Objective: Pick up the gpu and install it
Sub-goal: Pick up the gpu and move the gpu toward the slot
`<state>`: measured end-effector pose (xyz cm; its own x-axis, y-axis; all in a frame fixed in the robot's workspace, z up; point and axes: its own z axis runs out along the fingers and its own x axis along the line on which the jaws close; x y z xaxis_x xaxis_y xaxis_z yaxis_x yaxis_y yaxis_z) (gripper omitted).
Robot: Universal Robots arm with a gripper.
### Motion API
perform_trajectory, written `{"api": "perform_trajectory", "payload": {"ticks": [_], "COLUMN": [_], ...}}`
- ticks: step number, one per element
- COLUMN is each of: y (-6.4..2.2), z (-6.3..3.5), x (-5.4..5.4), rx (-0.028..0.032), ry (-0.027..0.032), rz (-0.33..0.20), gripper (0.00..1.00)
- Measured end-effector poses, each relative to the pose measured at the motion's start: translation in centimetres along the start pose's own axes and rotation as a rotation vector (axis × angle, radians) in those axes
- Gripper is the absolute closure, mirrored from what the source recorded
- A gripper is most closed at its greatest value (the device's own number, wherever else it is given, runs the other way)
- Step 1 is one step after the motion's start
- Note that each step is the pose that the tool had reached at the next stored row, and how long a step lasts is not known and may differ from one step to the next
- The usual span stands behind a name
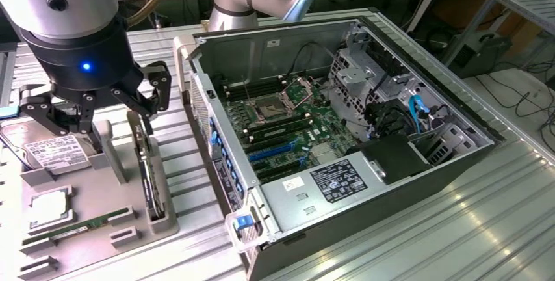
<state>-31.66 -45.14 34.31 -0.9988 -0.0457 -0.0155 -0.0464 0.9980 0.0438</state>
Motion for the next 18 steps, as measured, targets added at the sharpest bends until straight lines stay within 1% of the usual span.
{"api": "perform_trajectory", "payload": {"ticks": [8, 18], "y": [-0.05, -0.13], "z": [0.62, 1.11], "x": [0.0, 0.0], "rx": [0.0000, 0.0001], "ry": [0.0000, 0.0000], "rz": [0.000, 0.000], "gripper": [0.34, 0.34]}}
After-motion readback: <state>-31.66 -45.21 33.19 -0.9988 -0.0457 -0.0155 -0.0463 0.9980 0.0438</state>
